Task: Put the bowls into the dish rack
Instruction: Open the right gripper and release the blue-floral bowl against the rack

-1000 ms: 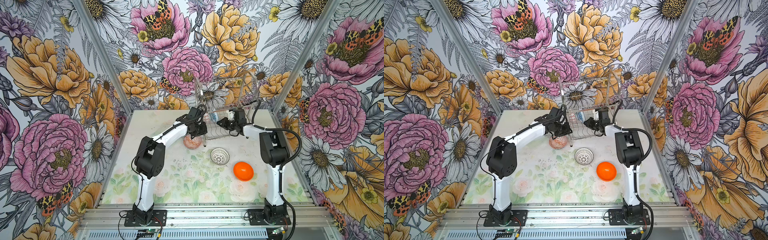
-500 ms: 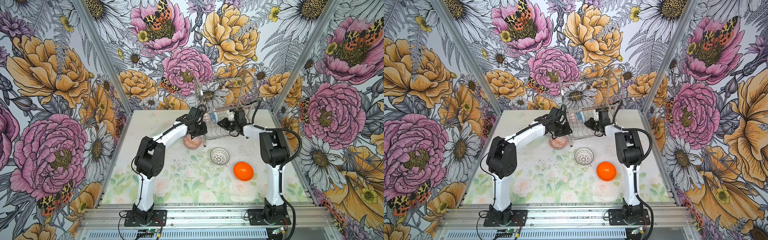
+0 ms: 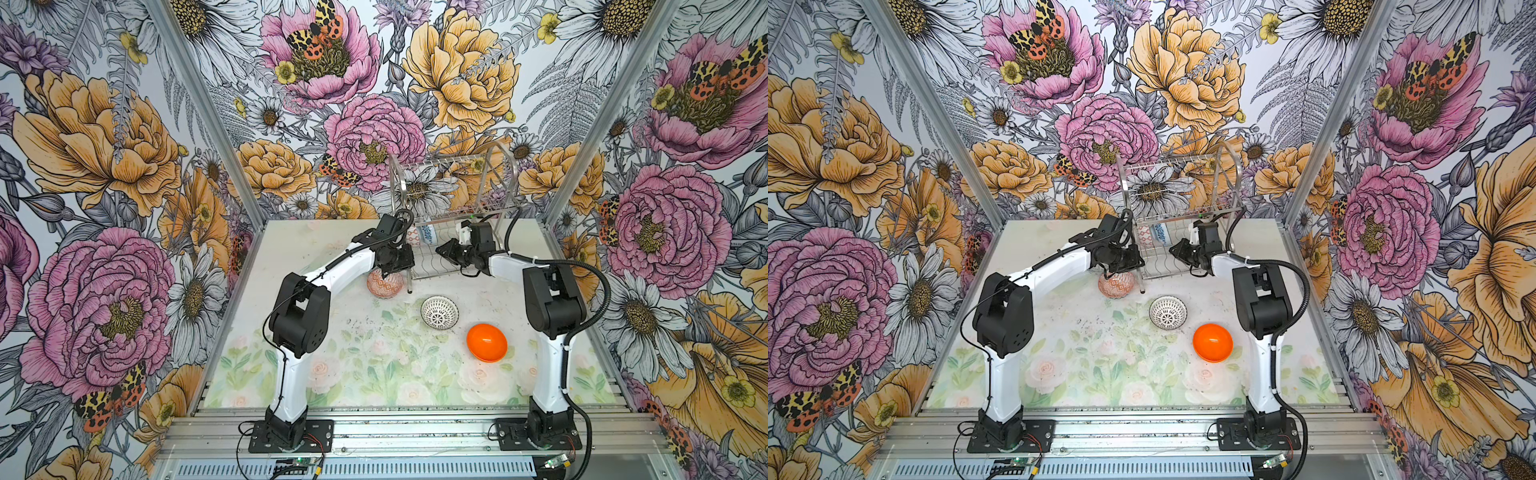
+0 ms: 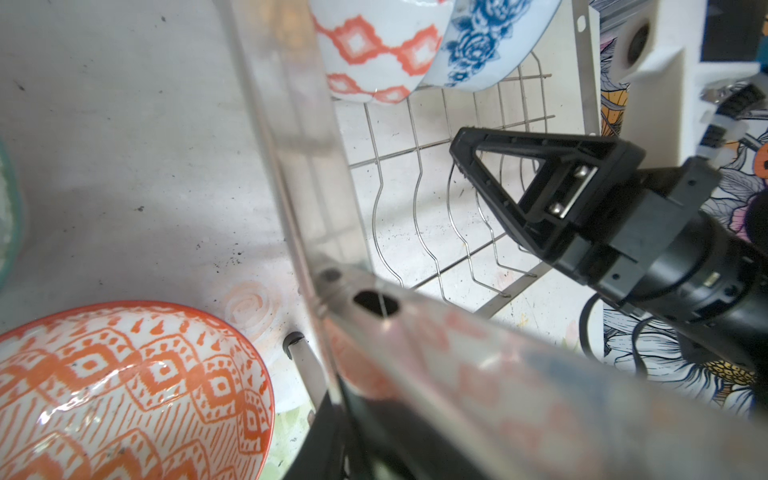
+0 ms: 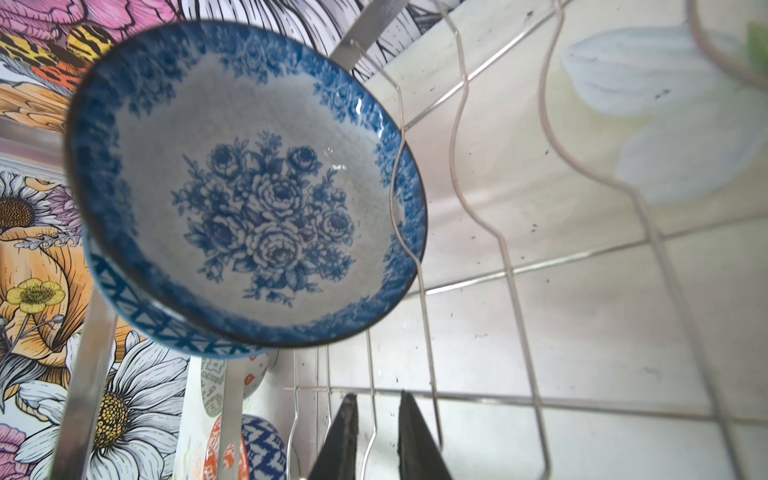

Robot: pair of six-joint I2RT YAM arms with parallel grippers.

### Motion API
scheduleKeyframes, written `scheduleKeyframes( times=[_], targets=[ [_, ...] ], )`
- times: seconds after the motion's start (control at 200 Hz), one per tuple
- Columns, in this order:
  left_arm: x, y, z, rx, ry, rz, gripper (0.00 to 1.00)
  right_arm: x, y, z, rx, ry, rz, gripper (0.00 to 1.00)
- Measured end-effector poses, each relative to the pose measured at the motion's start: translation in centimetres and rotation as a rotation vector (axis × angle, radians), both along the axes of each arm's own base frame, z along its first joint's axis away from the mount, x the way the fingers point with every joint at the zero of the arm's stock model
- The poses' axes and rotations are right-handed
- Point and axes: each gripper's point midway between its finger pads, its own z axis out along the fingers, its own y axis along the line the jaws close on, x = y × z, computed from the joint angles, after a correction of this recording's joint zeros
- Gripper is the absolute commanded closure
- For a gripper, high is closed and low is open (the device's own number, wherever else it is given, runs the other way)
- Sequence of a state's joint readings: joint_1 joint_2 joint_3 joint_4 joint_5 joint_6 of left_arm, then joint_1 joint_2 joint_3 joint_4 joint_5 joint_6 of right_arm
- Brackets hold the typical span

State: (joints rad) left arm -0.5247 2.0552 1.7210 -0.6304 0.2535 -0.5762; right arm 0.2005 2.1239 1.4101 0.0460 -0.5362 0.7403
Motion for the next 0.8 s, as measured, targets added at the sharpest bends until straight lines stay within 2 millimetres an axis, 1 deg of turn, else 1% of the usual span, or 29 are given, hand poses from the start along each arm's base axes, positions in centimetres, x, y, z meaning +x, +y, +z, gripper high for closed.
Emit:
scheduleKeyframes(
  times=[0.07, 0.2, 0.42, 0.595, 0.801],
  targets=[
    [0.0, 0.0, 0.0, 0.004, 0.0, 0.001, 0.83, -0.8, 0.6, -0.4, 0.0, 0.01, 0.009, 0.78],
    [-0.1, 0.5, 0.0, 0.017, 0.0, 0.003, 0.83, -1.4, 1.0, 0.0, 0.005, -0.009, 0.011, 0.76],
    [-0.4, 1.4, -0.1, 0.034, -0.003, -0.004, 0.83, -2.6, 1.6, 1.7, 0.032, -0.035, 0.009, 0.72],
    [-0.4, 1.5, 0.0, 0.031, -0.004, -0.013, 0.83, -4.5, 2.4, 3.0, 0.059, -0.012, 0.01, 0.69],
    [-0.4, 1.5, 0.0, 0.028, -0.005, -0.02, 0.83, -5.4, 3.5, 2.9, 0.073, 0.01, 0.021, 0.66]
  ],
)
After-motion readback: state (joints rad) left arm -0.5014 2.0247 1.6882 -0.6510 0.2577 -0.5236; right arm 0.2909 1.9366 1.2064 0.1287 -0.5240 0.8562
